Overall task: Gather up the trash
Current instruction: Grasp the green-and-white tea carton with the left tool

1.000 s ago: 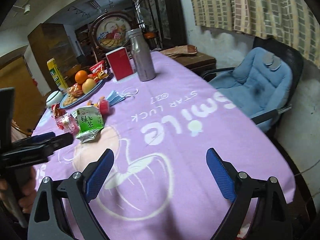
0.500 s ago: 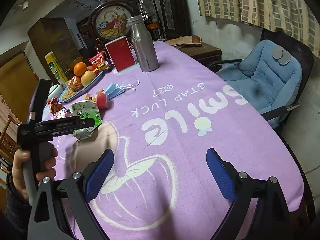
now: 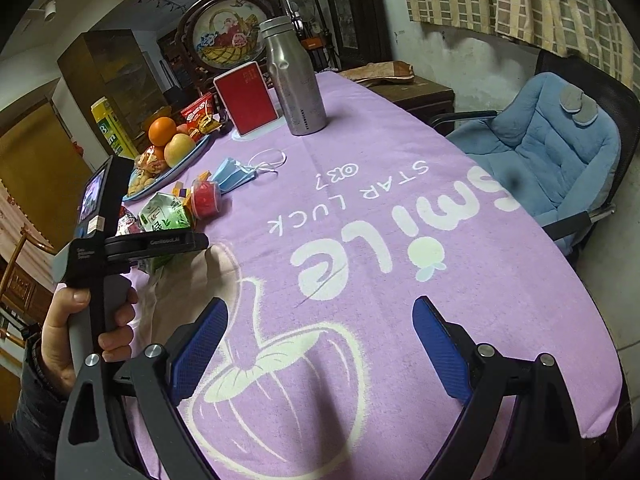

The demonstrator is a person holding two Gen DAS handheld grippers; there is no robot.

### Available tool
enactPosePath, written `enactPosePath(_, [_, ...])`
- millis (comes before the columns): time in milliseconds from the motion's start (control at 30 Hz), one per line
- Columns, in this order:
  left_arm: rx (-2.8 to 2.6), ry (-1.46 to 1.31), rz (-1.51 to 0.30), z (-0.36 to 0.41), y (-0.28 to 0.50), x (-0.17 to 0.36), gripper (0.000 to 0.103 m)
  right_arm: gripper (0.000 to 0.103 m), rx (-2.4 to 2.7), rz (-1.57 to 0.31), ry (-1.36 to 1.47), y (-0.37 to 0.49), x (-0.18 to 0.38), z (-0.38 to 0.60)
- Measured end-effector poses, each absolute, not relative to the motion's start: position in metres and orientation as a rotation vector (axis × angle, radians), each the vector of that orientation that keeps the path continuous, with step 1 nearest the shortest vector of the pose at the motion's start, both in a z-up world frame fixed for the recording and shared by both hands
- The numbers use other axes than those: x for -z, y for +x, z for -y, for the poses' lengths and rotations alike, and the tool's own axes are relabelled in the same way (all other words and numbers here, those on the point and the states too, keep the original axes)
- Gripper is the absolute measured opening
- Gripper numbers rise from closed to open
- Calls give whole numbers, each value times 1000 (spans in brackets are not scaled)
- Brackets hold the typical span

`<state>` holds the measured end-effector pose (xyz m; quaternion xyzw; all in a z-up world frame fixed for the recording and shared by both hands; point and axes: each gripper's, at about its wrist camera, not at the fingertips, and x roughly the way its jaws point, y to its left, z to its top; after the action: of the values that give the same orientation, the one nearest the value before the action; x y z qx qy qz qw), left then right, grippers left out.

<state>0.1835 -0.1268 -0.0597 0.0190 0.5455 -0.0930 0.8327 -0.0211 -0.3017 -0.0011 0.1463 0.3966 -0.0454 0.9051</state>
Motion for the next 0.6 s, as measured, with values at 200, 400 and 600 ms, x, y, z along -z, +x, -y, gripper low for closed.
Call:
enactPosePath(200, [186,95,-1125,125,176,57,77,92,82,-817,291,-21,-1,296])
enactPosePath(400, [263,50,-1161,118,155,44,36,92,64,-812,280,-17,-4,287])
enactPosePath(600, [310,69,-1067,99,120,17,22,92,42,-818,277,-8,-6,275])
